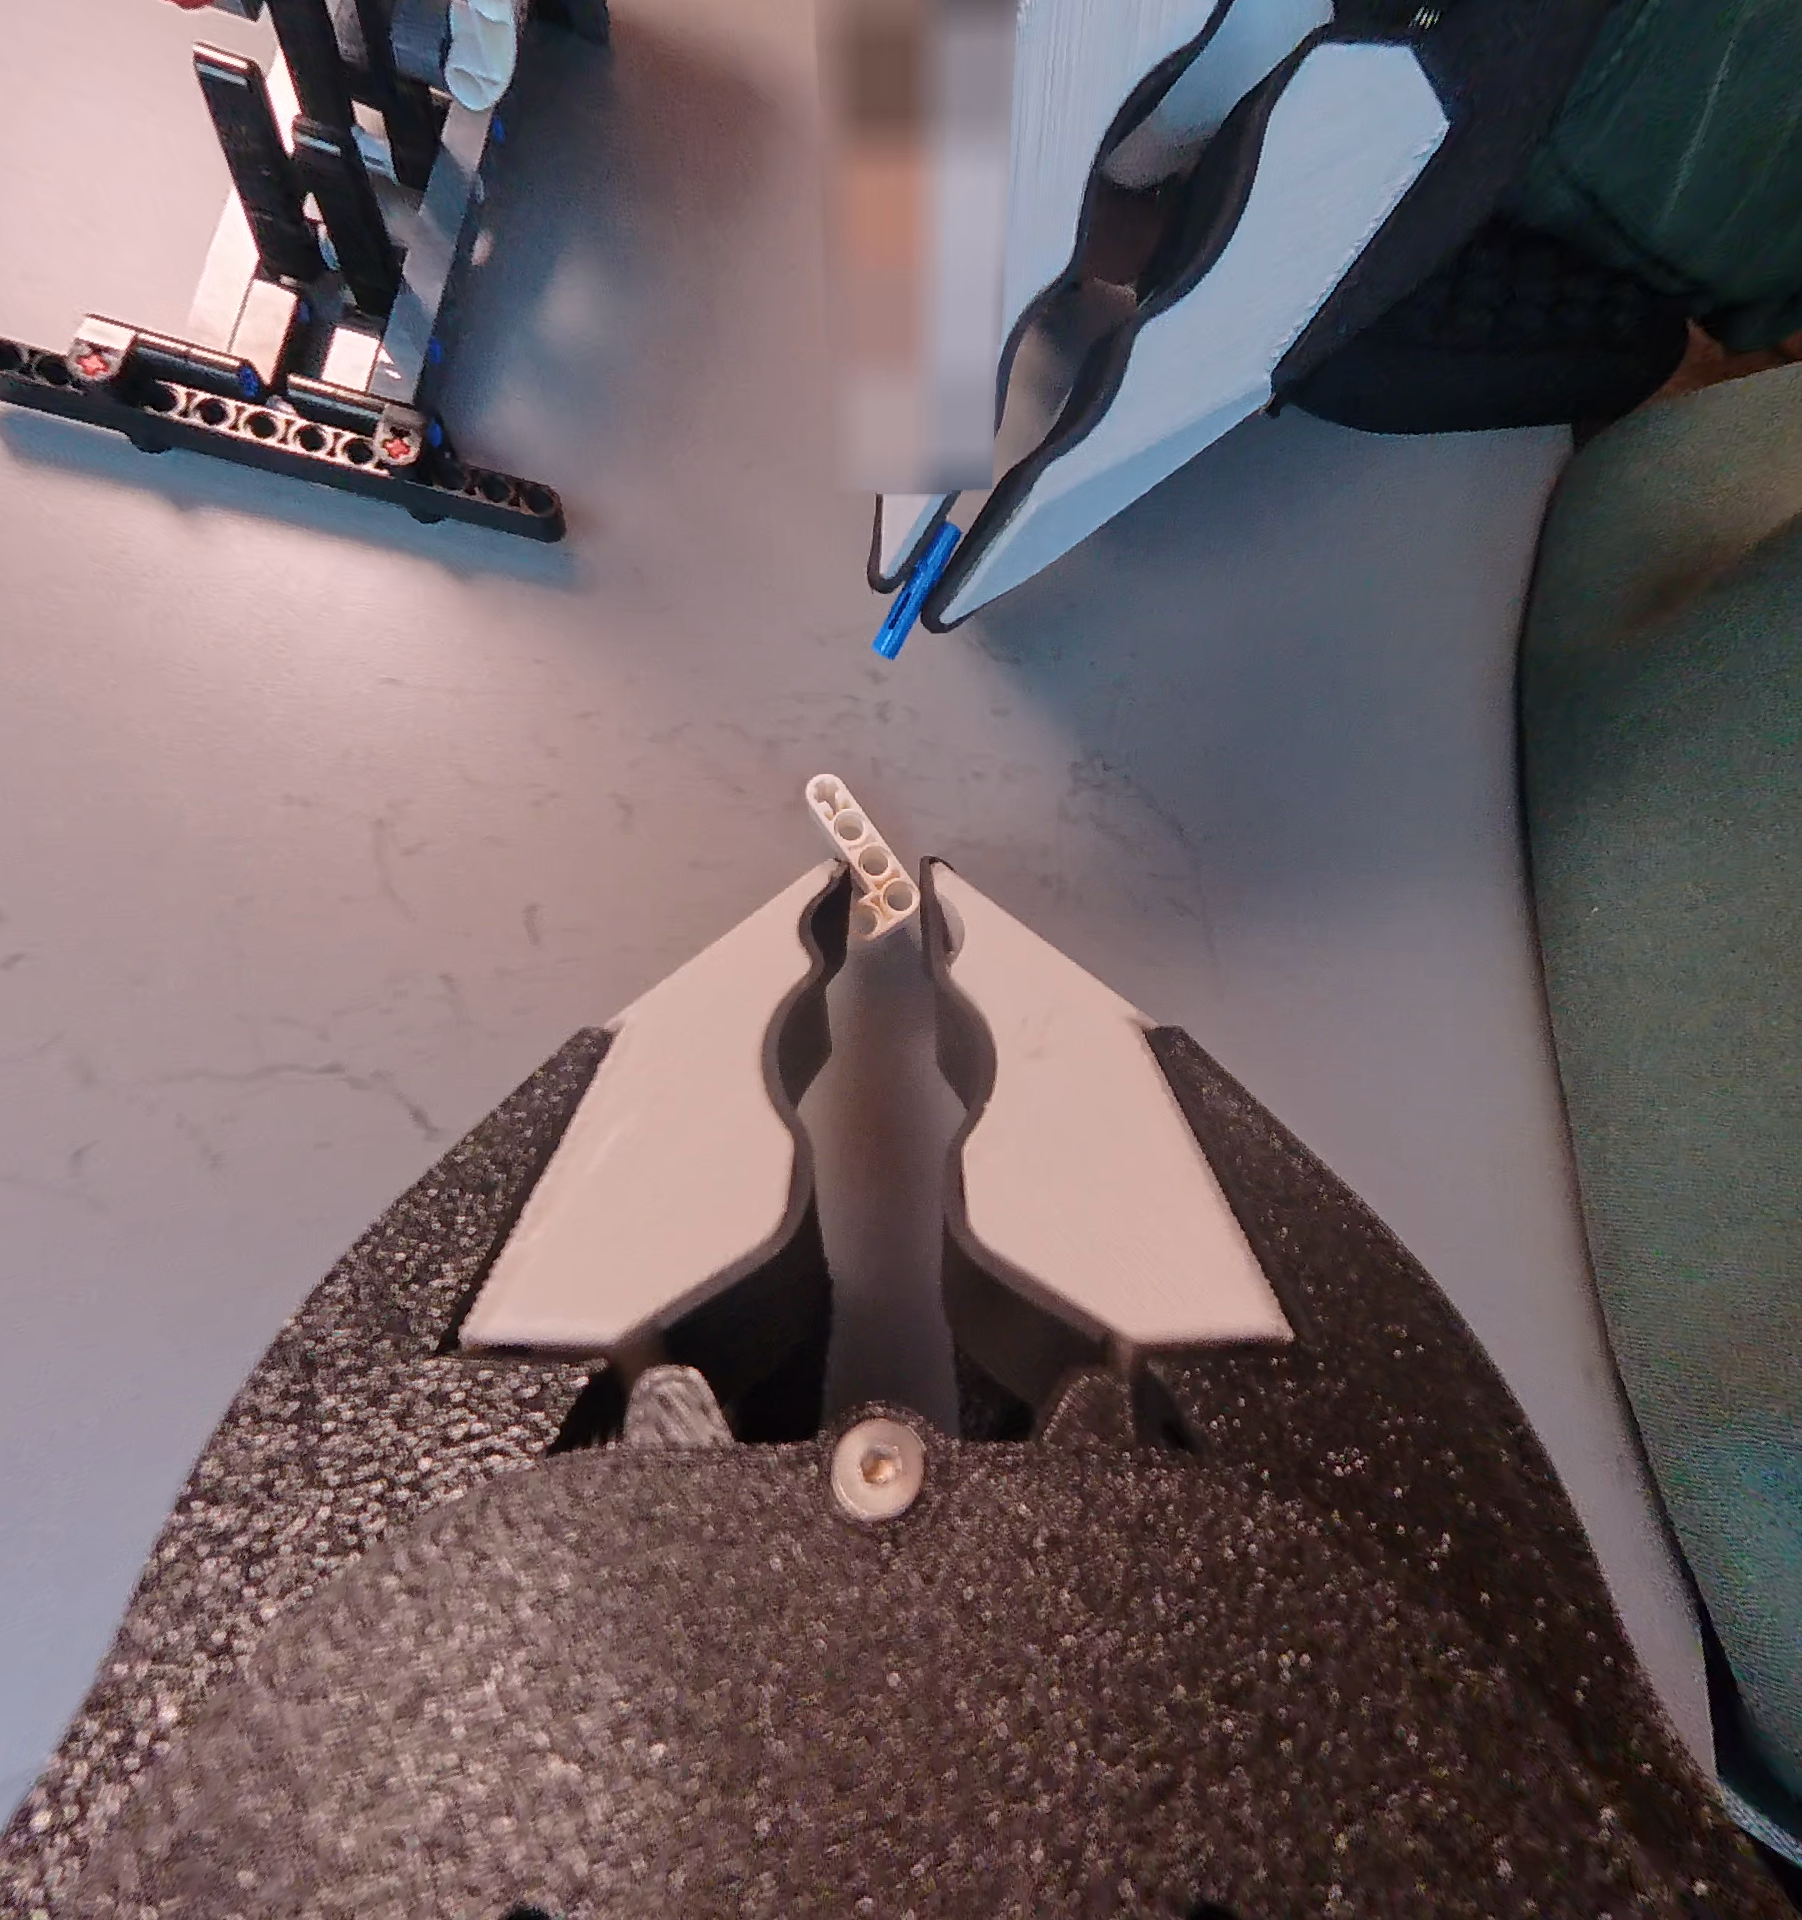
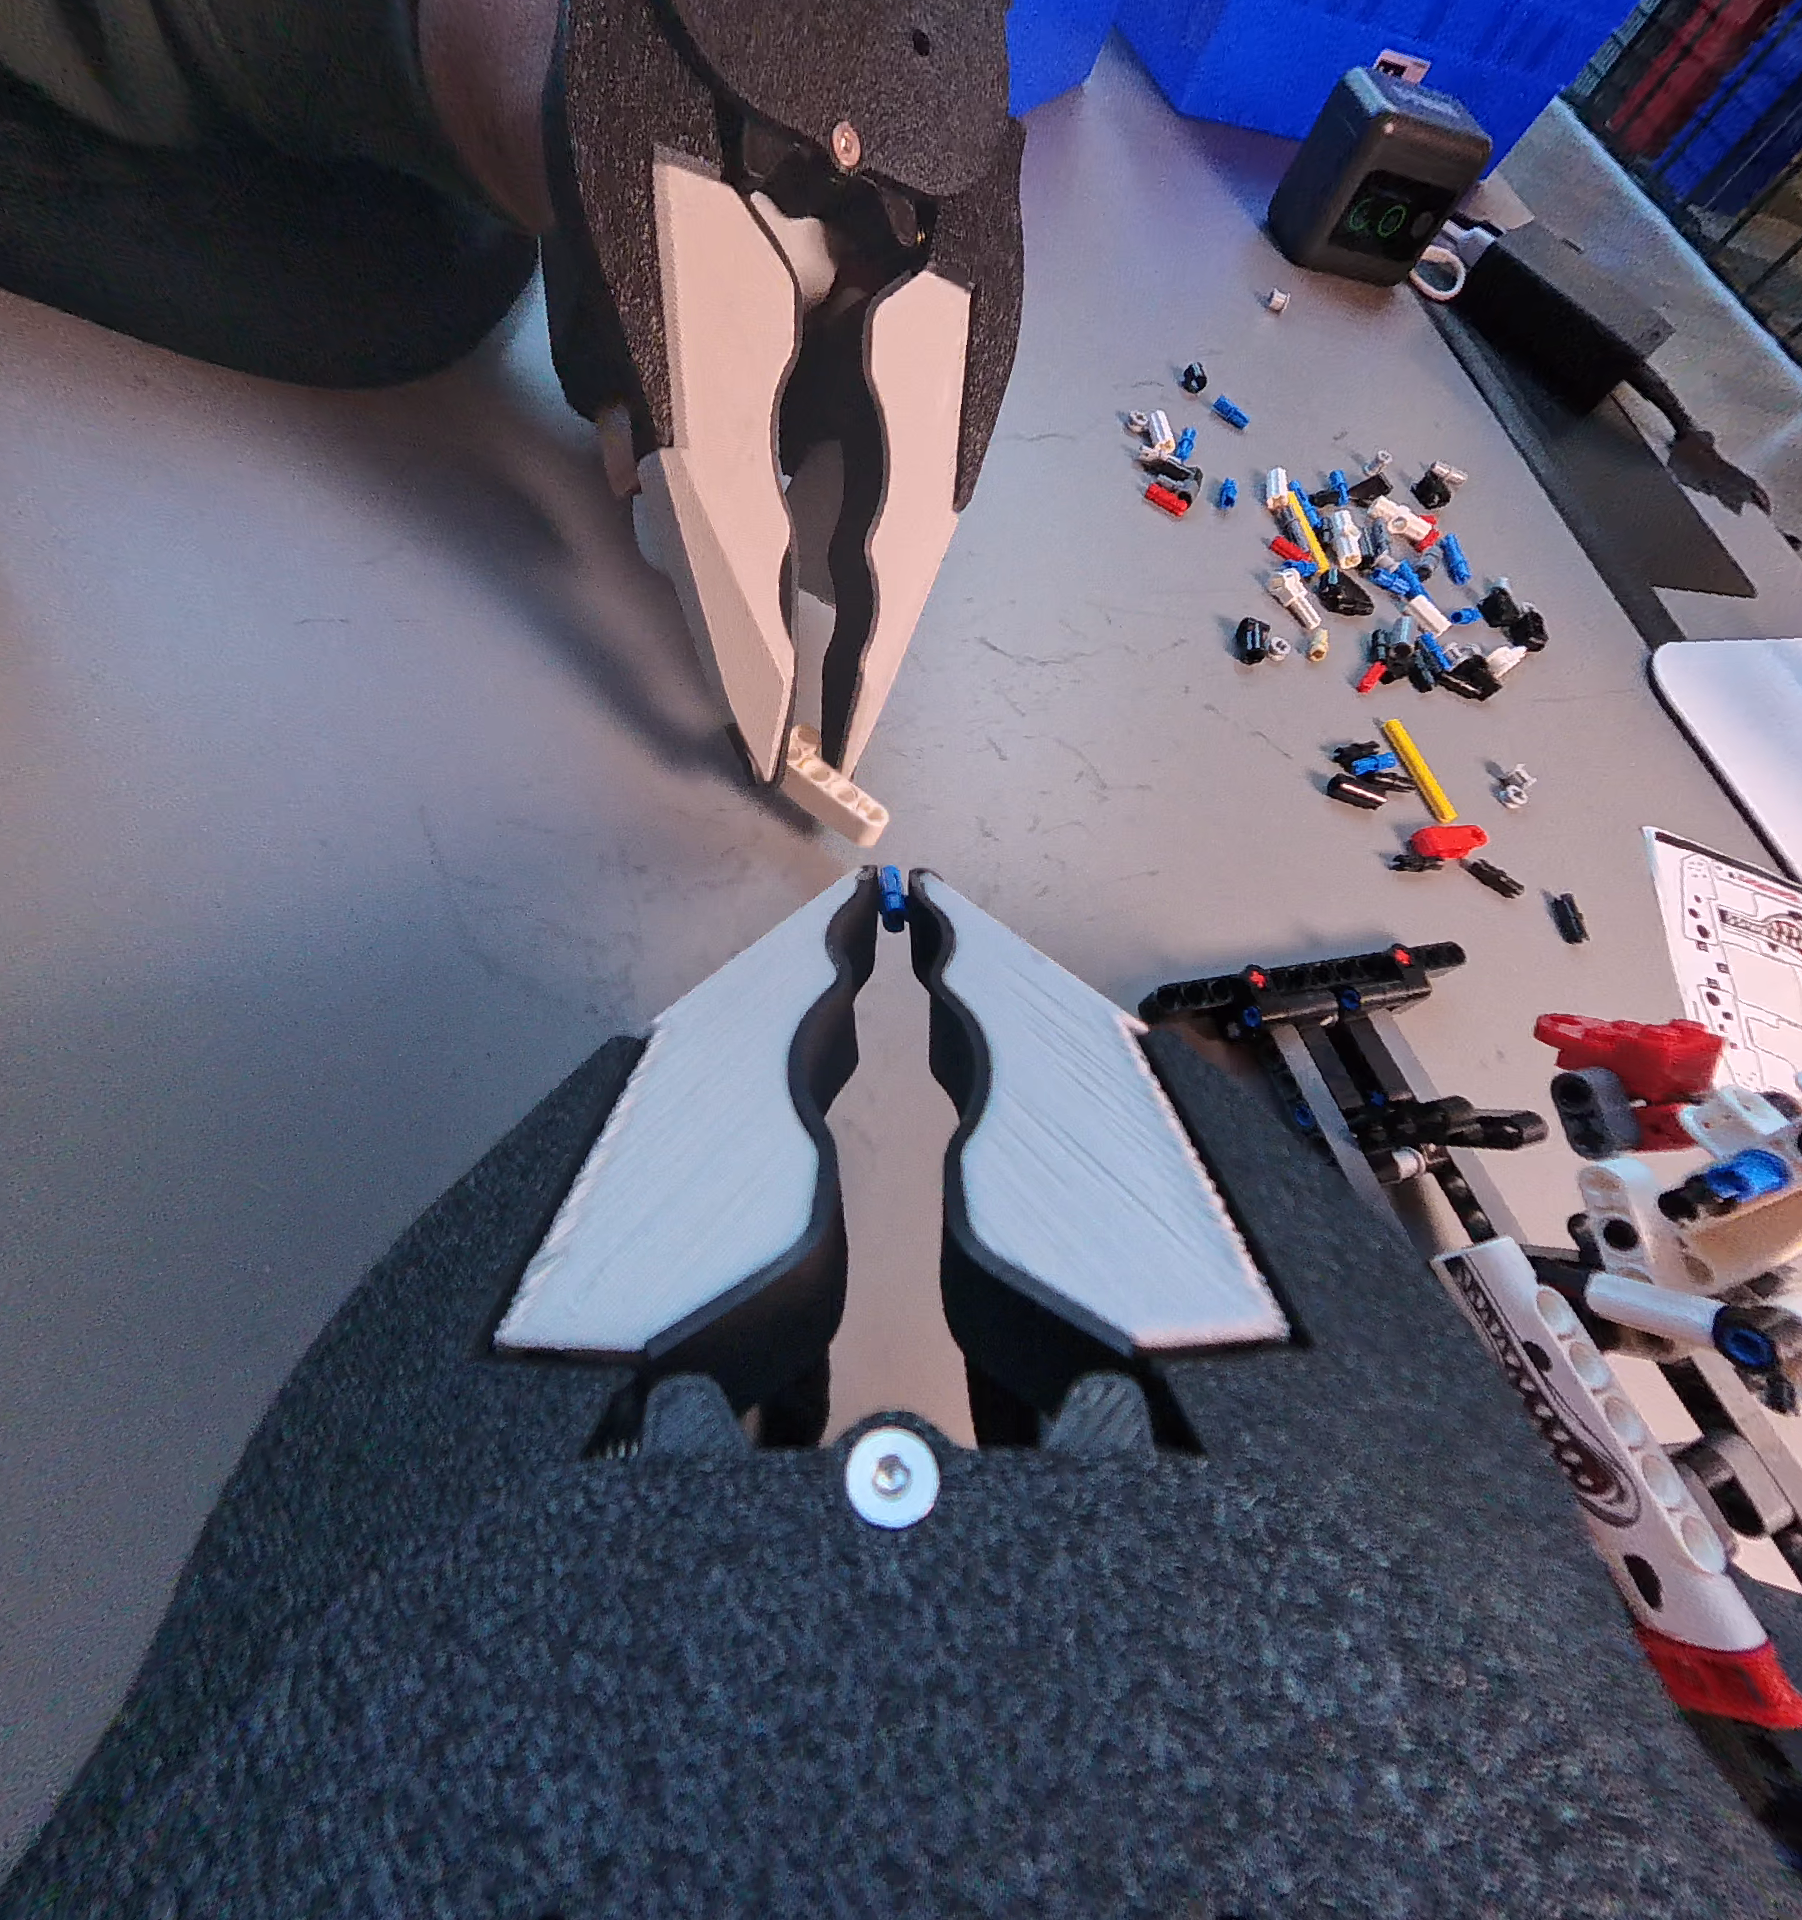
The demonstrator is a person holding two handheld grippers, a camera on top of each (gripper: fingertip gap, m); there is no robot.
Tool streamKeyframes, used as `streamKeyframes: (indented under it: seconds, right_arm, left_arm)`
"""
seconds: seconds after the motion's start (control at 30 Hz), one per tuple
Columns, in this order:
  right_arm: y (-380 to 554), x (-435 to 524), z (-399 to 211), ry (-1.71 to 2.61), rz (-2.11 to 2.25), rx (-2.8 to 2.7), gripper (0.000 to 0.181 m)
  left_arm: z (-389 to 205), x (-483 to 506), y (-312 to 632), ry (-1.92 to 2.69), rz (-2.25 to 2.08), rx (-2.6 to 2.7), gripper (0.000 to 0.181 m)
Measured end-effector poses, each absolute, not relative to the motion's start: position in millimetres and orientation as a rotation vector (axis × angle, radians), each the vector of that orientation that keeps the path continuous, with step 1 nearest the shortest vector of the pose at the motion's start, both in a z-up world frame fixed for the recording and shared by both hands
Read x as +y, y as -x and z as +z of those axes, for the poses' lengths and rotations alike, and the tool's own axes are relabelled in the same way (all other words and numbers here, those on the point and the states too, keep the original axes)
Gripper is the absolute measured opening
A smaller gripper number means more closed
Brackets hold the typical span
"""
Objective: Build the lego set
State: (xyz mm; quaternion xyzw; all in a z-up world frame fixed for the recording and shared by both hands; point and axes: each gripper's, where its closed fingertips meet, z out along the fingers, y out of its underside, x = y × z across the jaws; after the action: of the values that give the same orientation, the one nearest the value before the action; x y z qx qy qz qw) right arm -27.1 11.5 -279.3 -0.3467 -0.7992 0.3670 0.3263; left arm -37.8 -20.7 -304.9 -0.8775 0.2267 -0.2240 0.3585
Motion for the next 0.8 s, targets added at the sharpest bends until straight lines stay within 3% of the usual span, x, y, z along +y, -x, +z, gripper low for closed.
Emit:
streamKeyframes:
  seconds: [0.27, 0.5, 0.8]
  right_arm:
    - [21.0, 20.1, -312.9, 0.713, 0.609, -2.221, 0.006]
    - [19.8, 20.2, -313.4, 0.798, 0.651, -2.228, 0.006]
    - [21.6, 18.5, -305.7, 0.852, 0.748, -2.202, 0.021]
  left_arm:
    - [-286.5, -13.6, 47.9, 2.178, -0.614, 0.465, 0.013]
    - [-275.8, -10.3, 51.1, 2.122, -0.647, 0.408, 0.013]
    - [-272.5, -10.8, 52.0, 2.103, -0.639, 0.399, 0.013]
